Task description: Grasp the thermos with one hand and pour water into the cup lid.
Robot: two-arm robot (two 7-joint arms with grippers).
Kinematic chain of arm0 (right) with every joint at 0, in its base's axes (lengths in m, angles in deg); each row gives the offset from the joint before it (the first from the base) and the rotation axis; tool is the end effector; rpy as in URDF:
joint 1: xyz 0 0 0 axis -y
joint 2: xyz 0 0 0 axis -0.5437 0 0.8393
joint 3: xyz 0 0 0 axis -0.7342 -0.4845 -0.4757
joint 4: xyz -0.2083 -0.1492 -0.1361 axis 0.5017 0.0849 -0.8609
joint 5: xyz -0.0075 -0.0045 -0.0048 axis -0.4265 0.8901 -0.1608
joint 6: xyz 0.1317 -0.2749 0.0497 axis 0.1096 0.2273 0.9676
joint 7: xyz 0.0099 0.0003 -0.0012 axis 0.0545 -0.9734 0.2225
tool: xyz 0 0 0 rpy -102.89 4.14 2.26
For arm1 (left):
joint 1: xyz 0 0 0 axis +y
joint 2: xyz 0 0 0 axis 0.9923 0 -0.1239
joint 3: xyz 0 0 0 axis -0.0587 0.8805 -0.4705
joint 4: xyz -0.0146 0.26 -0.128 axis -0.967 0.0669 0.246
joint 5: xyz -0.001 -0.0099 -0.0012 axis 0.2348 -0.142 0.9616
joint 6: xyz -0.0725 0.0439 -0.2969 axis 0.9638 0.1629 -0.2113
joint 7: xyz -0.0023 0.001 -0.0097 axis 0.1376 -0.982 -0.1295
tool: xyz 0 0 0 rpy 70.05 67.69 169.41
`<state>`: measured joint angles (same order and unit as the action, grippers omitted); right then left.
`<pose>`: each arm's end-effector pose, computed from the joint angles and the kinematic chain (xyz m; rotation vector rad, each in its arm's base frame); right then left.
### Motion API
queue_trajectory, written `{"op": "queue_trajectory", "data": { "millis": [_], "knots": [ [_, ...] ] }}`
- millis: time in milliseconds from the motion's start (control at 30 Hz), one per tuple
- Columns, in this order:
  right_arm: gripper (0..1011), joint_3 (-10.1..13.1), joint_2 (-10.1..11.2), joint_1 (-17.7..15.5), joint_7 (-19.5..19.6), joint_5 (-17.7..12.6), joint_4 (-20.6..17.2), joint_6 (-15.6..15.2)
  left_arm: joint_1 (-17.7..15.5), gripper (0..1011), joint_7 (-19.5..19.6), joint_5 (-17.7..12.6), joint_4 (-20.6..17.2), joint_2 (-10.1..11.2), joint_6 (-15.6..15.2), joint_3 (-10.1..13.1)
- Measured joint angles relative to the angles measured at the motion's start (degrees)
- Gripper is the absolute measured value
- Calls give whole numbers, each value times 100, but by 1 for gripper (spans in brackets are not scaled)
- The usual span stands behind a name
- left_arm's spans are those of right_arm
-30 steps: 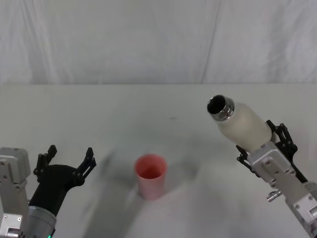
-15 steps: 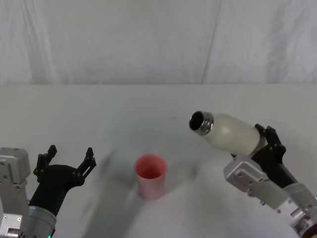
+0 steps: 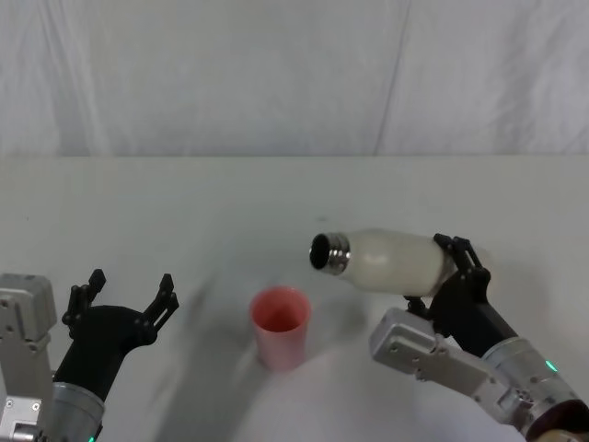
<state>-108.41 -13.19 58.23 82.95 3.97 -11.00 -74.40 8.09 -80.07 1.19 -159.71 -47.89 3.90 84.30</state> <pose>0.3046 0.0582 -0.2731 -0.6664 -0.8642 -1.0412 0.2529 0.0376 -0.2851 -0.0380 0.0137 1.4460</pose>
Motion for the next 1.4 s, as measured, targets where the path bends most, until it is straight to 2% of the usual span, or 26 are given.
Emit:
{"op": "queue_trajectory", "data": {
  "millis": [200,800,1400],
  "knots": [
    [950,-234,54,190,41,330,191,47,0,1001,0,0,0,0,0,0],
    [950,-621,207,639,233,825,533,222,0,1001,0,0,0,0,0,0],
    [950,-778,359,799,352,1026,666,275,0,1001,0,0,0,0,0,0]
  ]
}}
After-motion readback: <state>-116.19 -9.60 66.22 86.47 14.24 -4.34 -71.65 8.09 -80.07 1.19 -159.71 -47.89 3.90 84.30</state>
